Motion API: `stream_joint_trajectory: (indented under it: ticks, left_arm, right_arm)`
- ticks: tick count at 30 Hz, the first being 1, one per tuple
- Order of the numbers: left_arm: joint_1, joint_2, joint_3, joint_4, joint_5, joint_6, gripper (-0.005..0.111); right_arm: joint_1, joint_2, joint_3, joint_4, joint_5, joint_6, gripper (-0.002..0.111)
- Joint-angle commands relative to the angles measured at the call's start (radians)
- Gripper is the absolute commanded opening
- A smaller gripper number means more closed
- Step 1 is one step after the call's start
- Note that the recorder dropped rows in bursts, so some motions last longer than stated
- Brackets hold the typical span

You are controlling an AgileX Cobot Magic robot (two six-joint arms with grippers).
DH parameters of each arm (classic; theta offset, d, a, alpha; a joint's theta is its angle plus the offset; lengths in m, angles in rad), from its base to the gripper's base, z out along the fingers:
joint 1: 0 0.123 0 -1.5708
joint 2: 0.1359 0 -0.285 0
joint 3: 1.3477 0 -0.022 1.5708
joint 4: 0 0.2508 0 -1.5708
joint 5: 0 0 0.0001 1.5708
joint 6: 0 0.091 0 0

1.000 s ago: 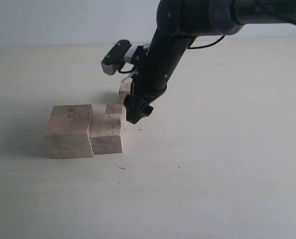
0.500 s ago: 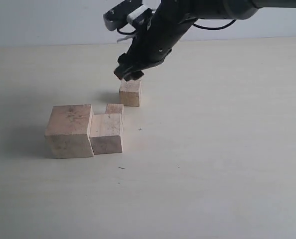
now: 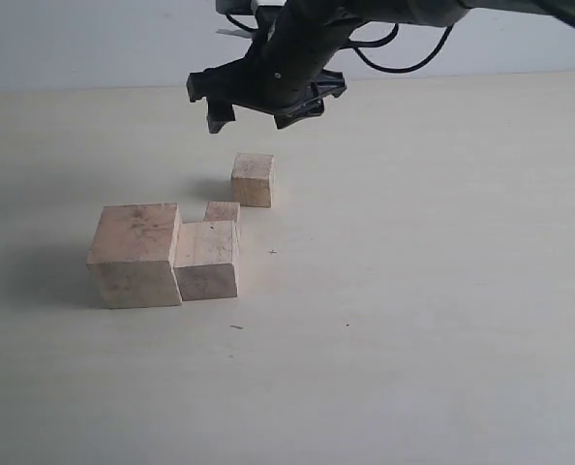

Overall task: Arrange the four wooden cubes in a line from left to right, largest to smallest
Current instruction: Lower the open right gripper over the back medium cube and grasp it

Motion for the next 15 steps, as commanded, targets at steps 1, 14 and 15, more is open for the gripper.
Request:
stream_joint_trajectory:
  ticks: [1, 14, 15]
  left_arm:
    - [-0.008, -0.005, 0.003, 0.003, -0.014, 0.000, 0.000]
    - [-0.034, -0.005, 0.003, 0.003, -0.014, 0.000, 0.000]
    - [-0.040, -0.005, 0.003, 0.003, -0.014, 0.000, 0.000]
  right_arm:
    - [0.002, 0.058, -0.071, -0.002, 0.049, 0.112, 0.078]
    - [0.002, 0.200, -0.242, -0.095, 0.142, 0.370, 0.078]
    - [0.002, 0.206, -0.250, -0.114, 0.150, 0.386, 0.078]
